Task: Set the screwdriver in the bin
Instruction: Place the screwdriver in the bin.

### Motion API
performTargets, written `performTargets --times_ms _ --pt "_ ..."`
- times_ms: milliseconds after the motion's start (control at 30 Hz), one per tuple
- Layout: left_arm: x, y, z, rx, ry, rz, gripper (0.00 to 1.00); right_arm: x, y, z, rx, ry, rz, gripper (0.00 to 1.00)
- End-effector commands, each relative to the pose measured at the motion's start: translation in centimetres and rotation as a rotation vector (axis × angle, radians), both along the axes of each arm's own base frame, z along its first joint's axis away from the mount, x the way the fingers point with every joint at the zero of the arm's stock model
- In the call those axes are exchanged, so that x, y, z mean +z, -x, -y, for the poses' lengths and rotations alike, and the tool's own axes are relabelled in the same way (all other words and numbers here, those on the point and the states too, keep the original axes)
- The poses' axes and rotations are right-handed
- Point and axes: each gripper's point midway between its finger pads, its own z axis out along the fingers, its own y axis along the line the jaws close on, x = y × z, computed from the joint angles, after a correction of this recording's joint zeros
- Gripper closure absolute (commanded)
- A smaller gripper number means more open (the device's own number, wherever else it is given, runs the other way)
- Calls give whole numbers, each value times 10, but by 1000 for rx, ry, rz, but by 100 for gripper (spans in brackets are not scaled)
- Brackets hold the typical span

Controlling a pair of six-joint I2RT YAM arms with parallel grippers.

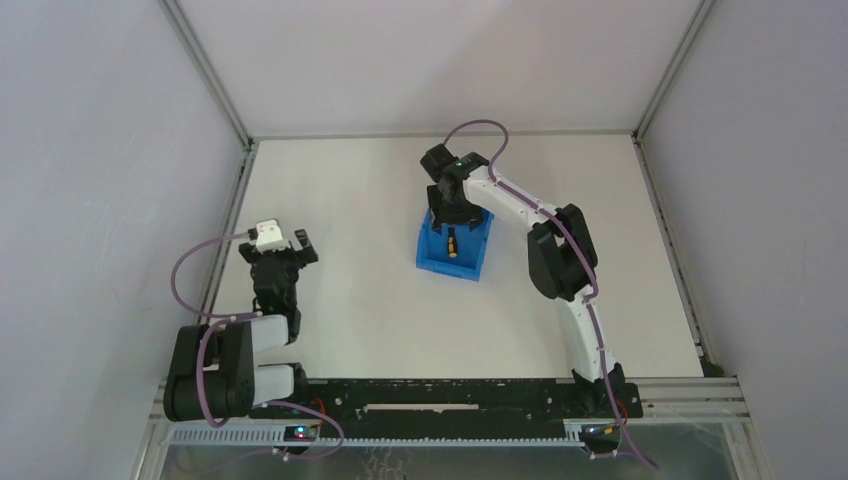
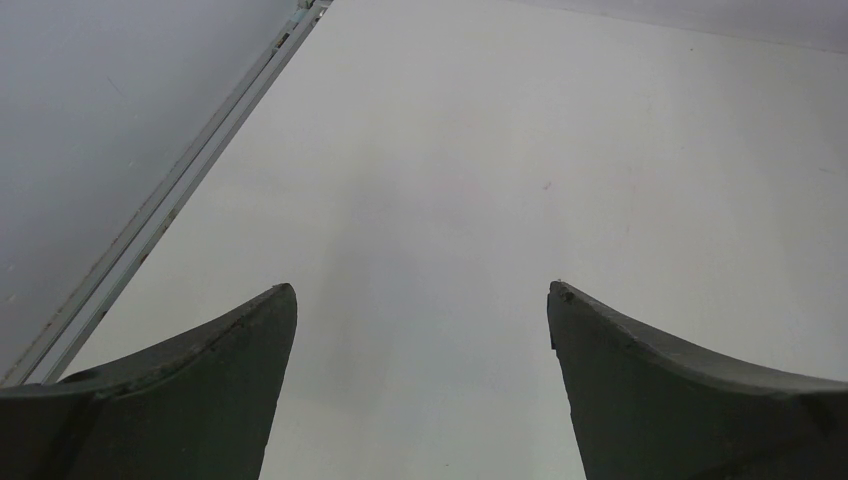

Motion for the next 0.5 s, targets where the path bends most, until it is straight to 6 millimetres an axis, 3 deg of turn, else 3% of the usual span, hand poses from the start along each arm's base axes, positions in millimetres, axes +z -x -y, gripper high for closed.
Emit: performTargets --times_ms 0,300,467 --pt "25 -9 -1 4 -23 74 0 16 0 6 -40 9 39 22" --pt "25 -9 -1 4 -22 73 0 53 4 20 -117 16 114 21" --pt "25 -9 -1 4 -23 73 0 84 0 18 -127 -20 199 12"
